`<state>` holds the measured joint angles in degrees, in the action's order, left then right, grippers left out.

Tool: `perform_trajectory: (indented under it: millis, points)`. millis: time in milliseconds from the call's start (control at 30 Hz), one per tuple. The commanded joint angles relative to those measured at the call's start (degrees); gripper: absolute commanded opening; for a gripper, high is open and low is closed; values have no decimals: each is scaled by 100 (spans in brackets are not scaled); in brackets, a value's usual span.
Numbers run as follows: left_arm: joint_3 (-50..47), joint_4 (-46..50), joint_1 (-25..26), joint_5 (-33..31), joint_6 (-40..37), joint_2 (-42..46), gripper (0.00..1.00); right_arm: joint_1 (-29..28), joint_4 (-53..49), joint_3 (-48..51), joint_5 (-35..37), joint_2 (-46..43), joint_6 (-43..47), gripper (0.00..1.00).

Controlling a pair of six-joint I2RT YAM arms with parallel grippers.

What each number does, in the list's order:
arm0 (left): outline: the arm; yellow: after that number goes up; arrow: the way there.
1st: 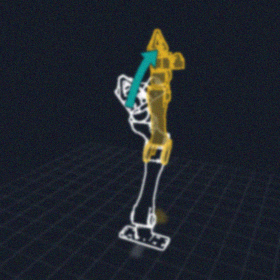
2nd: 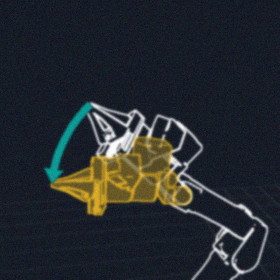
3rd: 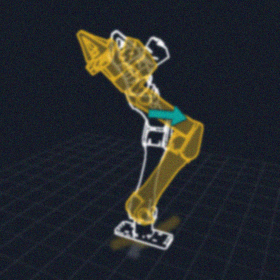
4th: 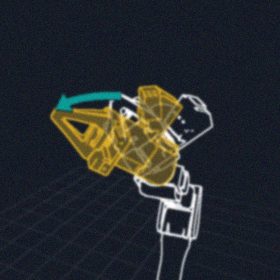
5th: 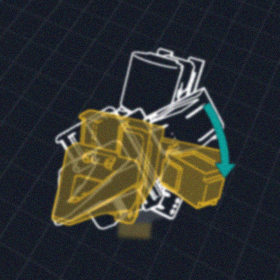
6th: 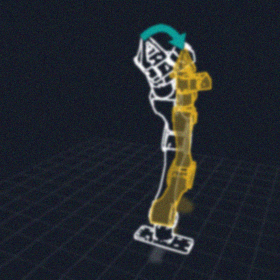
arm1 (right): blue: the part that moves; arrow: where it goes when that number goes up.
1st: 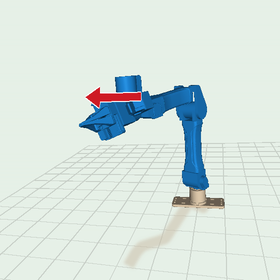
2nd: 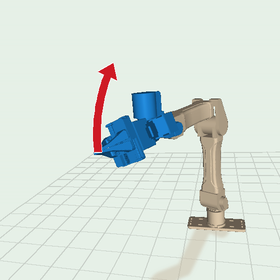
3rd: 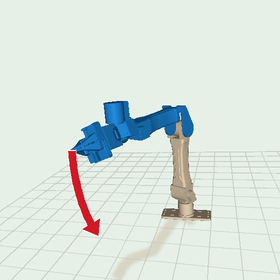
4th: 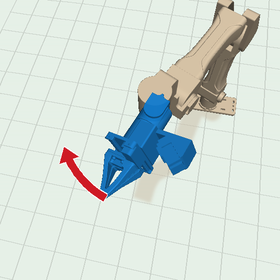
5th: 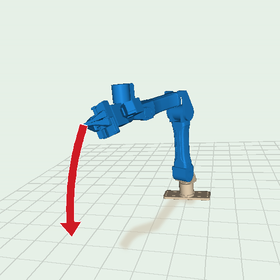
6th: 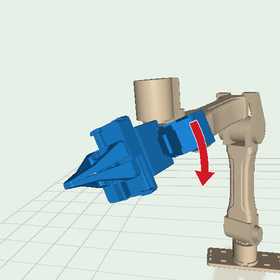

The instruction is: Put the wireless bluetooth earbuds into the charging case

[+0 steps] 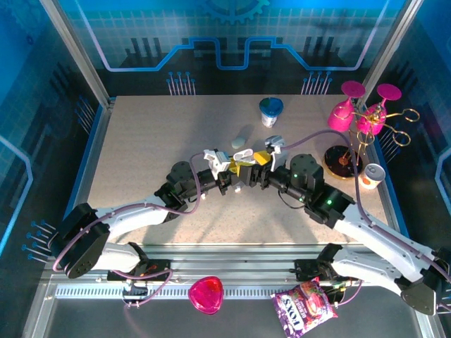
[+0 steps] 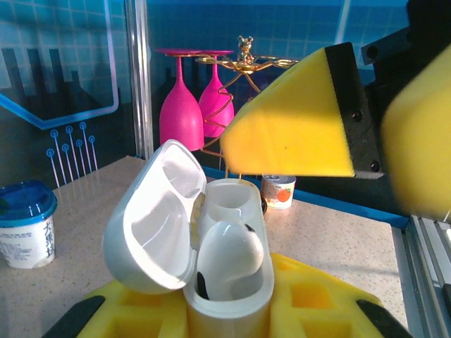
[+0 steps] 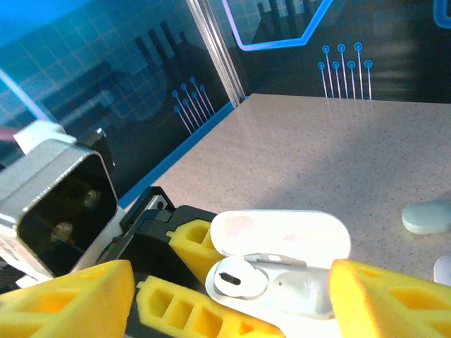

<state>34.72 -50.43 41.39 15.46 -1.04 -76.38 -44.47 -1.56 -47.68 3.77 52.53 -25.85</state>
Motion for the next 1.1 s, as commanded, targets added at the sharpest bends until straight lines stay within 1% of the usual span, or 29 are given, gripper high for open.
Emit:
perform_trajectory:
  millis: [0,67,167,267,333,467,600,733,867,1000,1067]
  points:
    - [-74,-313,-10,45,-345,27,15,189,-72,77,-74,-366,-77,78]
    - [-139,-309,-40,53,-413,28,15,327,-73,213,-61,-576,-137,80]
    - [-239,-294,-138,92,-406,42,15,685,-134,431,-141,-886,-295,81]
    - [-353,-265,-216,165,-405,141,15,1220,-311,612,-248,-1116,-512,81]
    - [-443,-247,-237,255,-438,261,15,1659,-672,620,-326,-1098,-543,81]
    - [-636,-100,-236,593,-597,595,15,2570,-1450,503,-615,-496,-357,80]
    - [-809,13,-236,722,-693,919,16,3306,-1899,326,-954,544,-290,74]
    - [-834,360,-236,738,-809,1165,16,3437,-1991,117,-887,1523,-198,66]
    - [-847,400,-237,773,-829,1193,16,3399,-1869,-229,-942,2428,-33,66]
    - [-835,330,-228,817,-821,1143,16,3330,-1941,-806,-519,3274,195,64]
    - [-835,324,-226,820,-820,1127,16,3318,-1958,-1047,-421,3669,304,63]
